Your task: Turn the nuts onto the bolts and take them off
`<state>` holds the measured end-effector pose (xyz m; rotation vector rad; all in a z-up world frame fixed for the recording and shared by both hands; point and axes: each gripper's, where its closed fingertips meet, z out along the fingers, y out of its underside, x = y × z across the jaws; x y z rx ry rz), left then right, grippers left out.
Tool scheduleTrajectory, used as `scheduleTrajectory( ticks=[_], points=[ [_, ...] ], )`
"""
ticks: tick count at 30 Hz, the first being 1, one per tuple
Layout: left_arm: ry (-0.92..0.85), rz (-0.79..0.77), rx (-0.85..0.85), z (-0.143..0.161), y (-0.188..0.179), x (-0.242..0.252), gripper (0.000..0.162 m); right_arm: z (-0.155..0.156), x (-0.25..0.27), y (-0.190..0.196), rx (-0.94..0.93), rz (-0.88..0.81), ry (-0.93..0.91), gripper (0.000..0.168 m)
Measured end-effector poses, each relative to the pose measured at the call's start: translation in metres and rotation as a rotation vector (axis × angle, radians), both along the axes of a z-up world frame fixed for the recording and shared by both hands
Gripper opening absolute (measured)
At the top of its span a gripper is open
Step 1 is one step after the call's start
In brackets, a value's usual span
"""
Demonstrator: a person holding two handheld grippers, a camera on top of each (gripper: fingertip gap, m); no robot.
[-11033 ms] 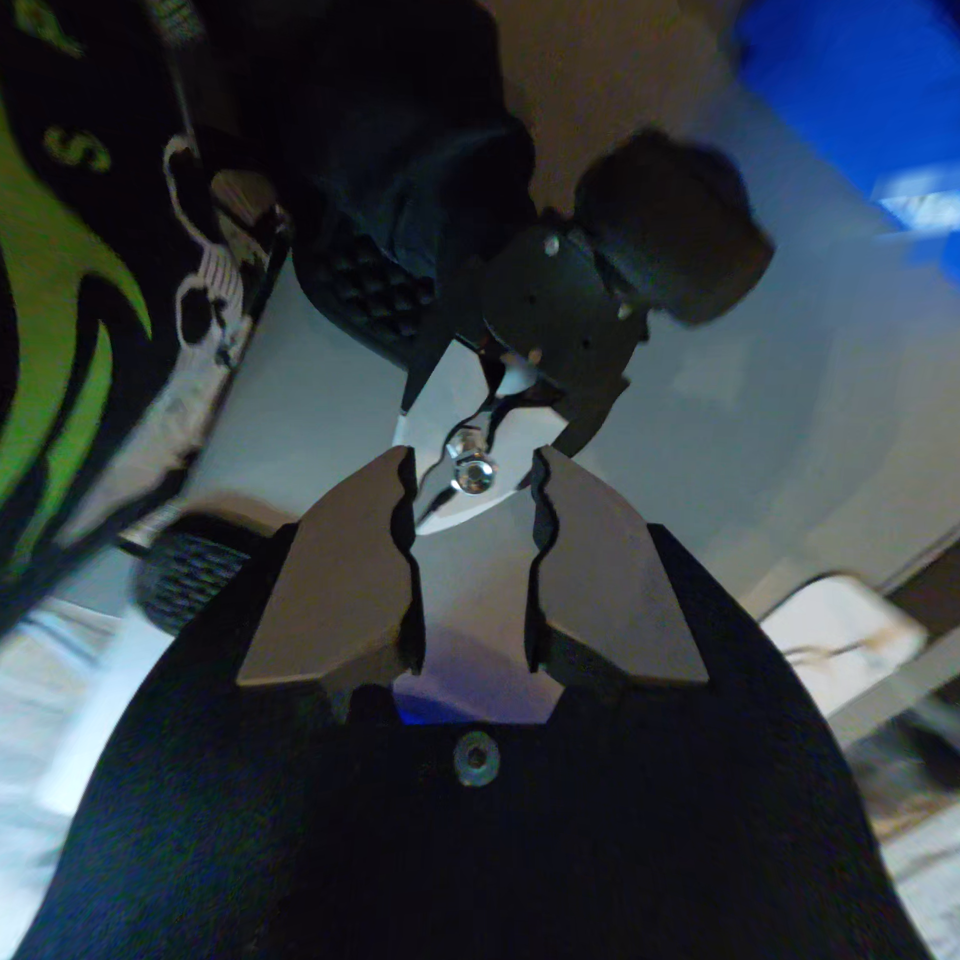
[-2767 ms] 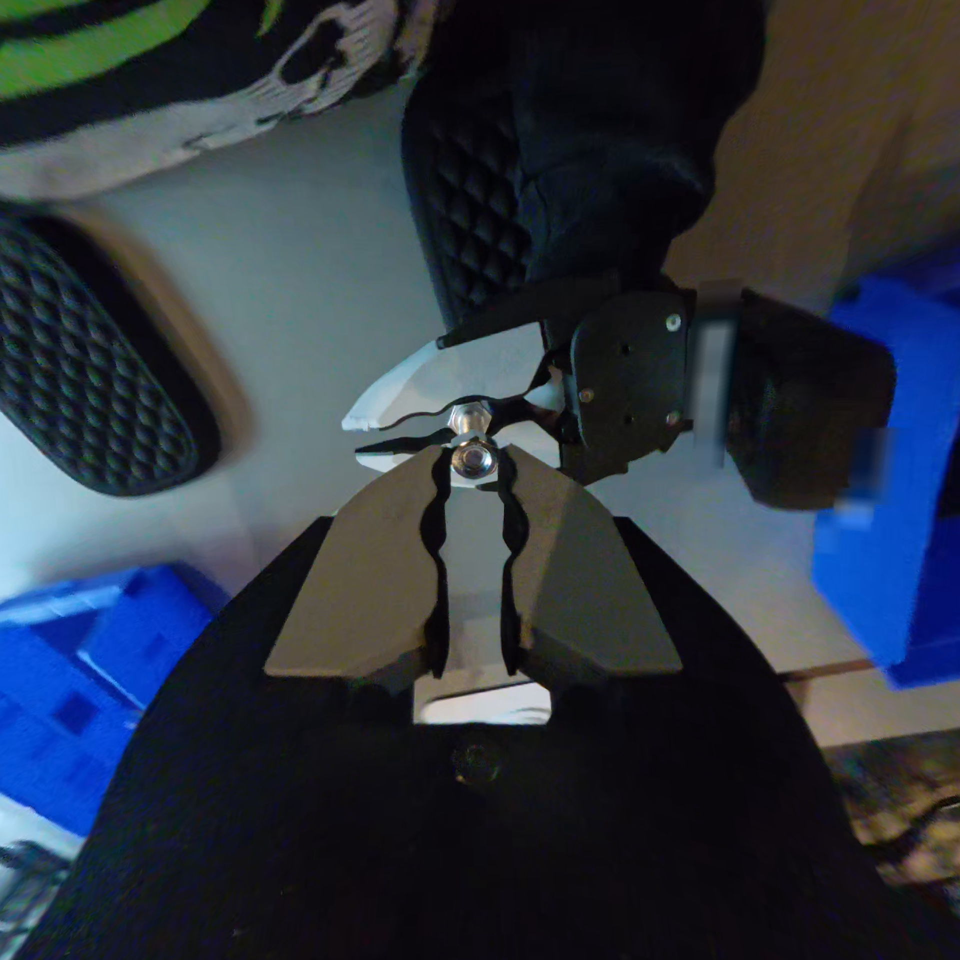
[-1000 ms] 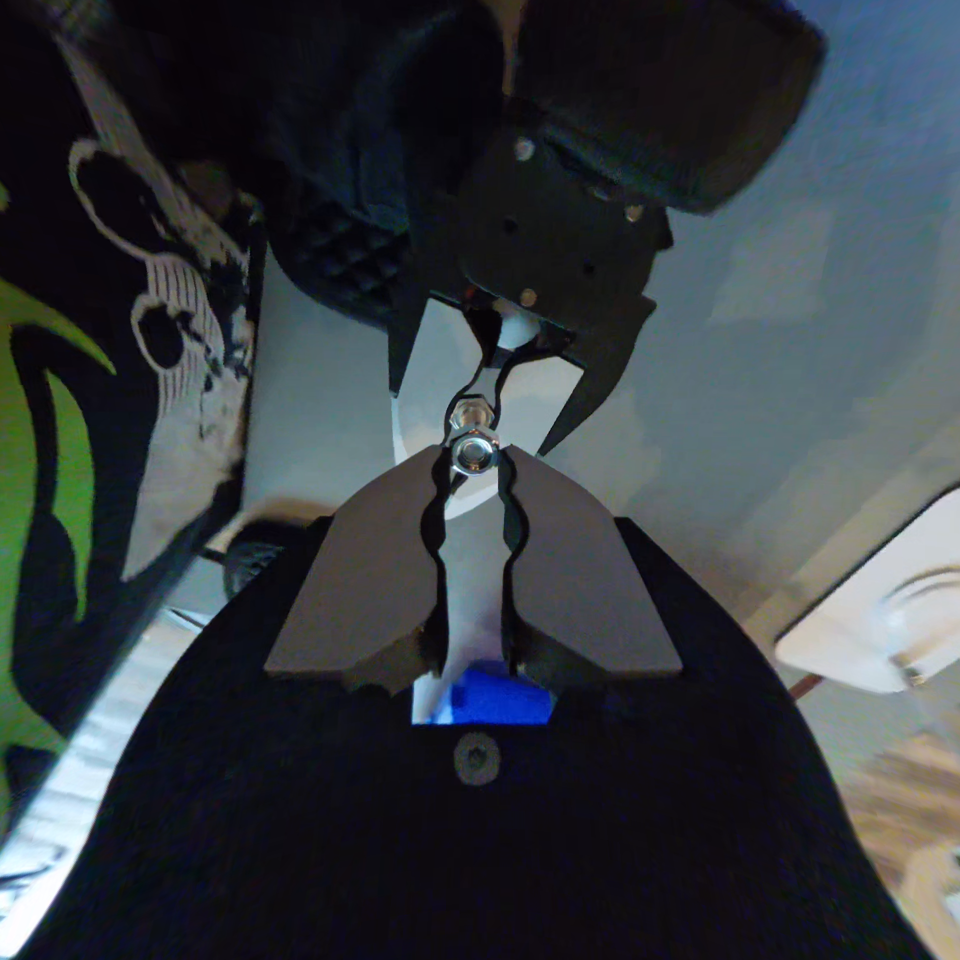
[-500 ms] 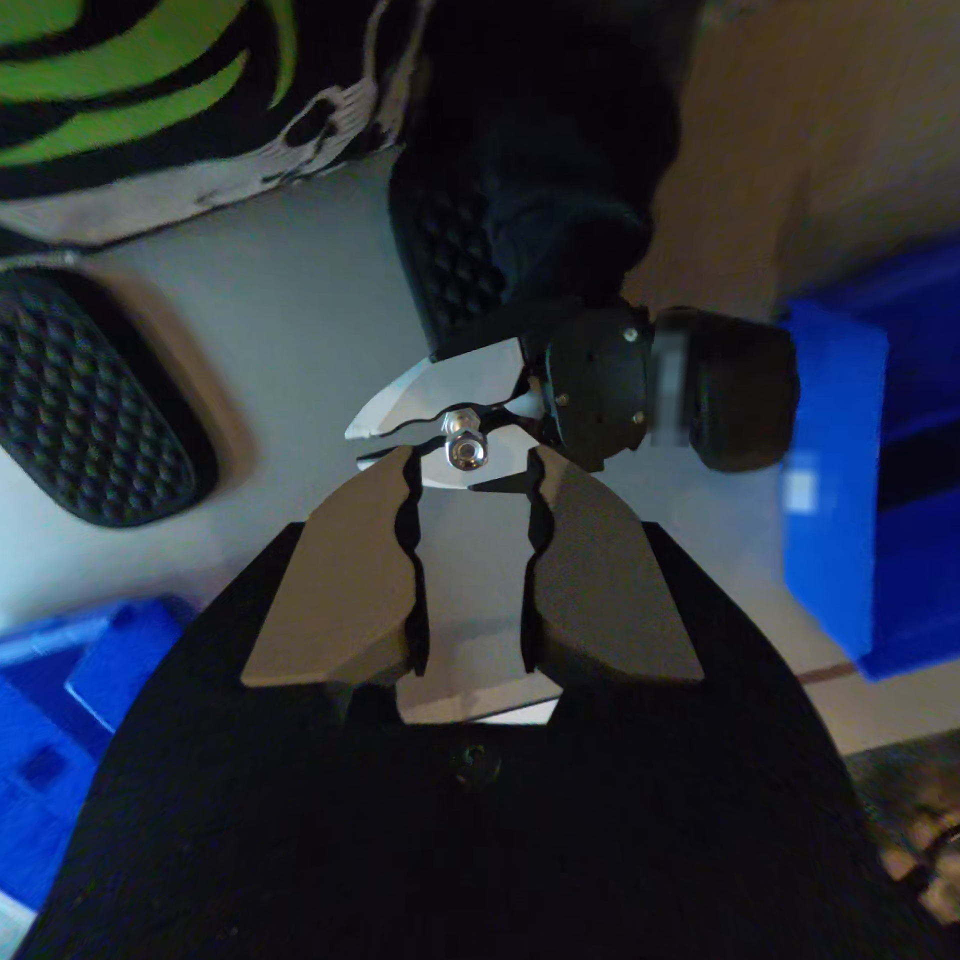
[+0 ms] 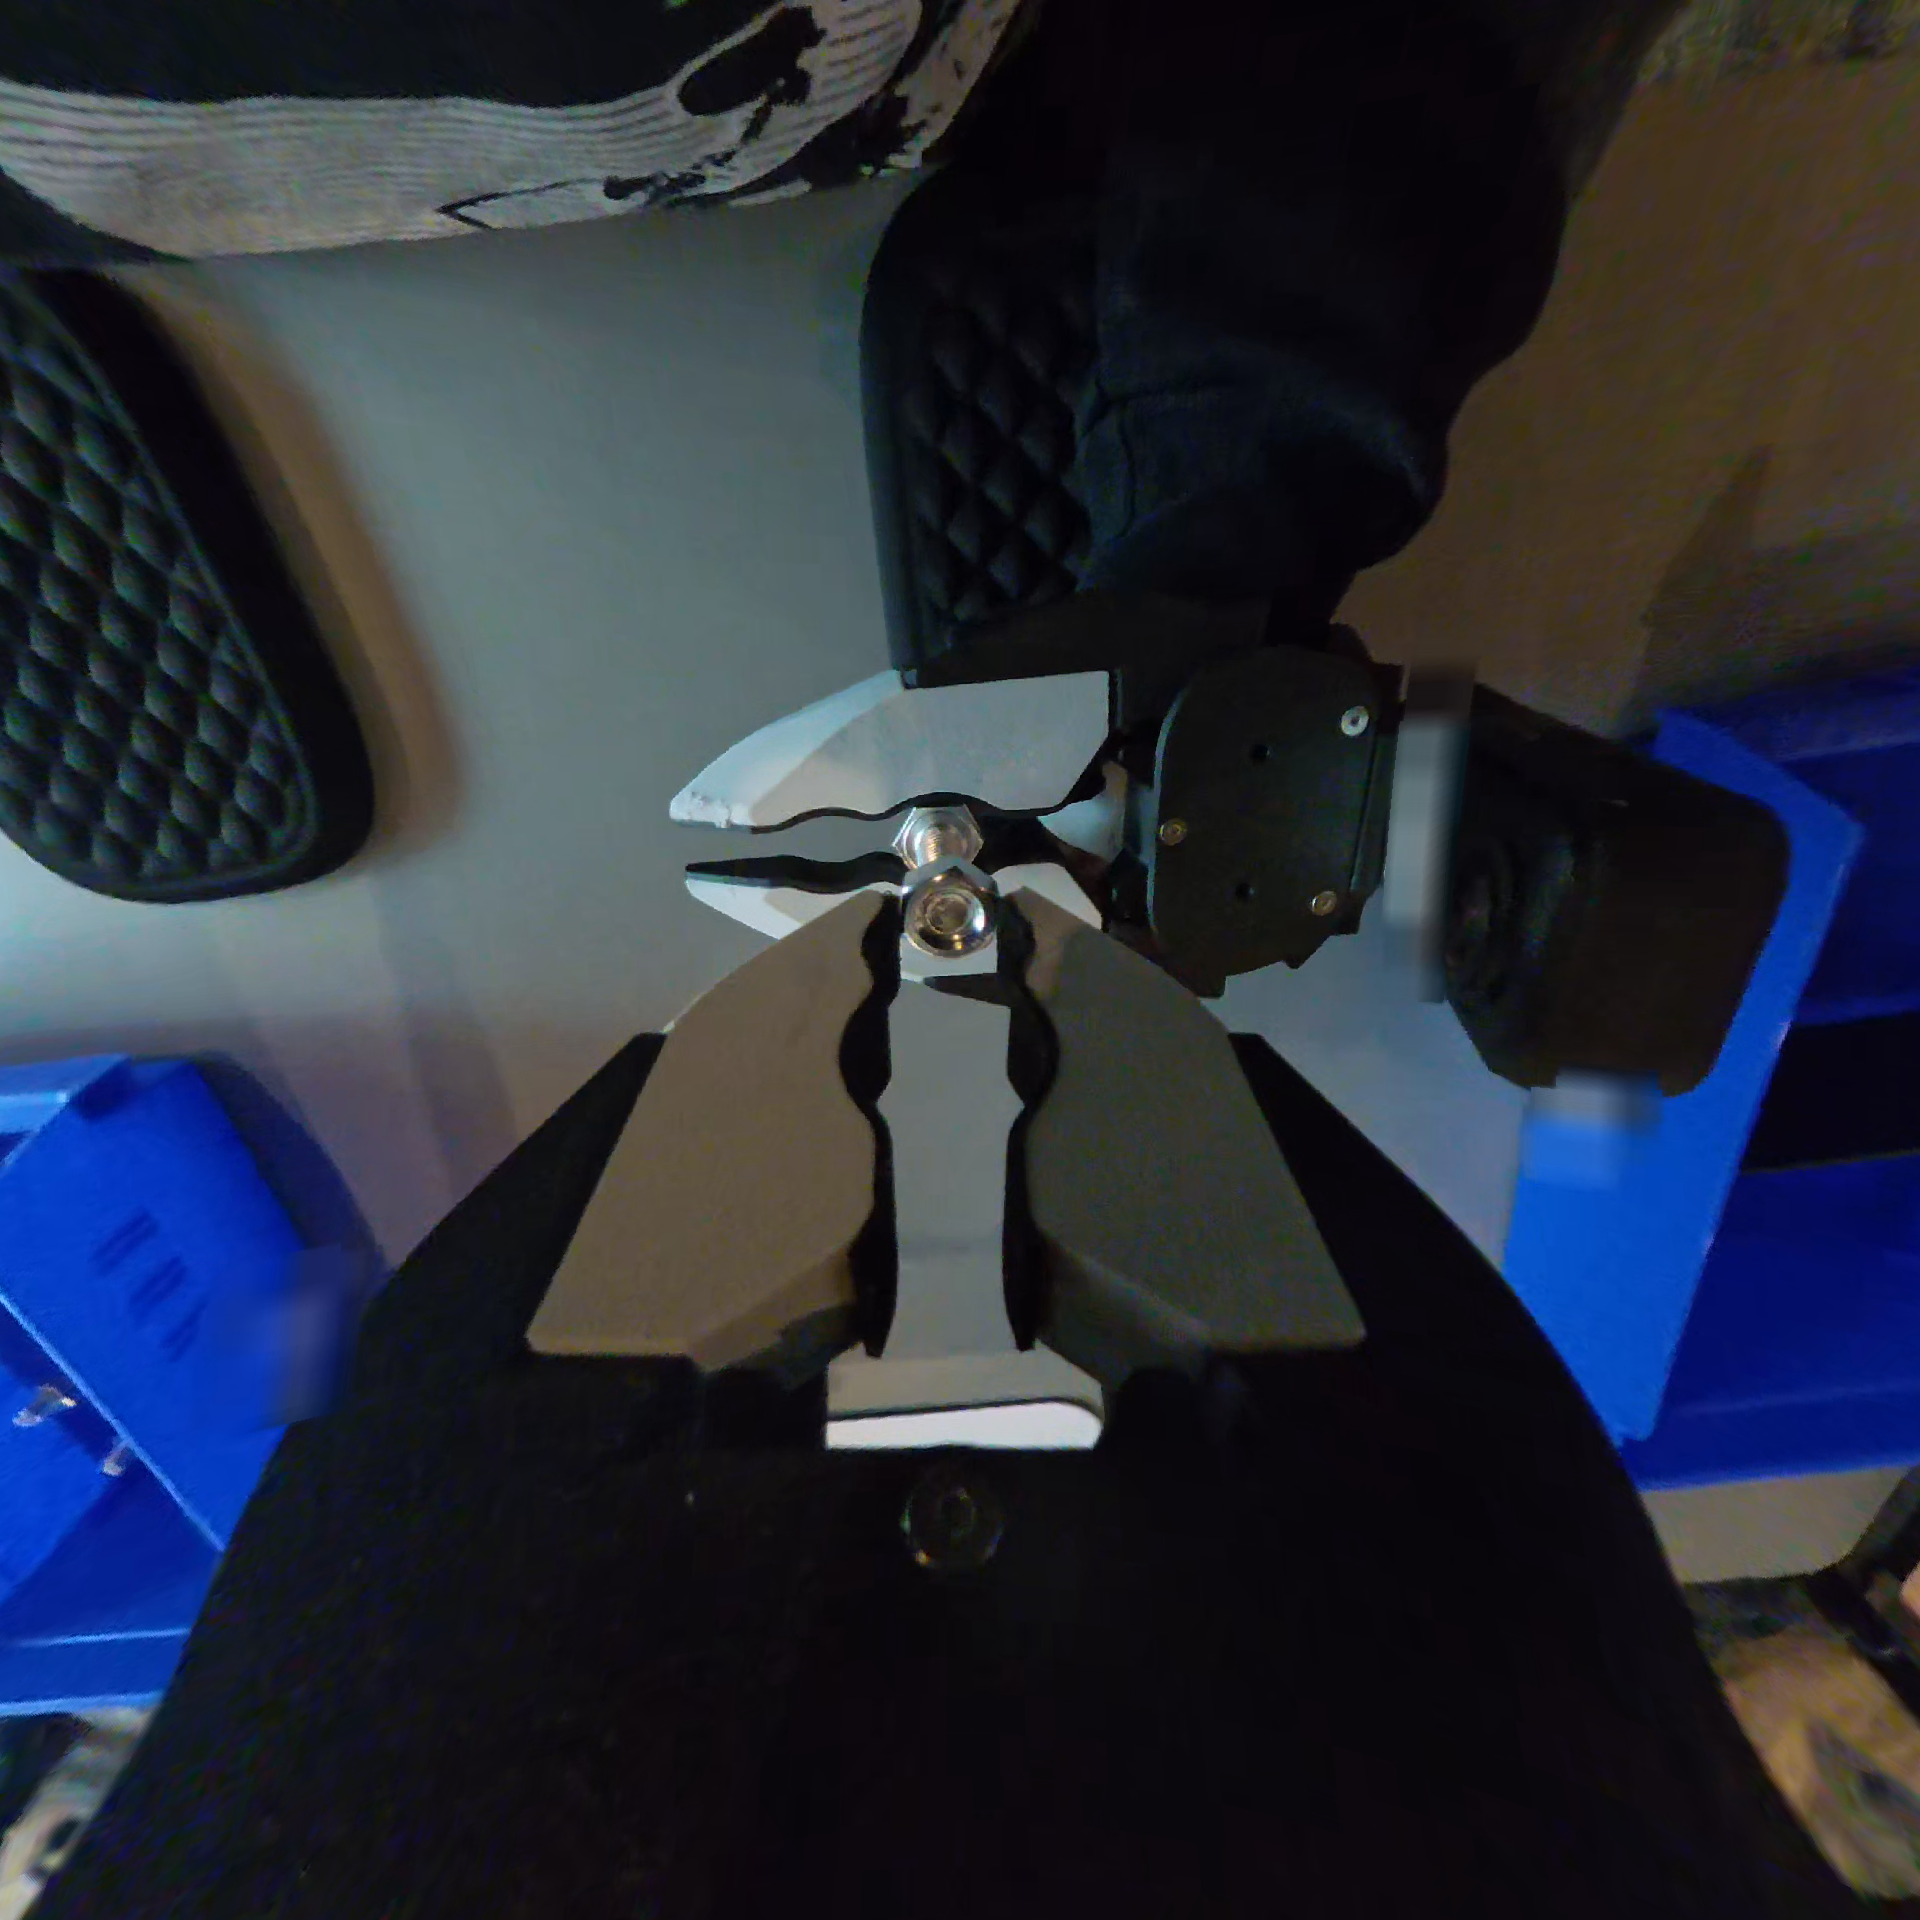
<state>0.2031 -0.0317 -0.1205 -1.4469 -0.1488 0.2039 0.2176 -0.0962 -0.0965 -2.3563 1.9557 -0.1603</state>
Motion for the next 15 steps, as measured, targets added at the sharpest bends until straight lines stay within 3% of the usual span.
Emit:
scheduleTrajectory(
  ticks=[5, 13, 15],
  points=[
    [-0.002, 0.005, -0.006, -0.0008, 0.0002, -0.0006, 0.010, -0.0010, -0.0017, 0.0010, 0.006, -0.313, 0.019, 0.017],
    [-0.009, 0.012, -0.009, -0.0016, -0.0001, -0.0017, 0.010, -0.0017, -0.0045, 0.0027, 0.076, -1.041, 0.025, 0.017],
    [-0.007, 0.013, -0.013, -0.0020, 0.0003, -0.0015, 0.010, -0.0019, -0.0043, 0.0036, 0.094, -1.147, 0.019, 0.017]
  ],
)
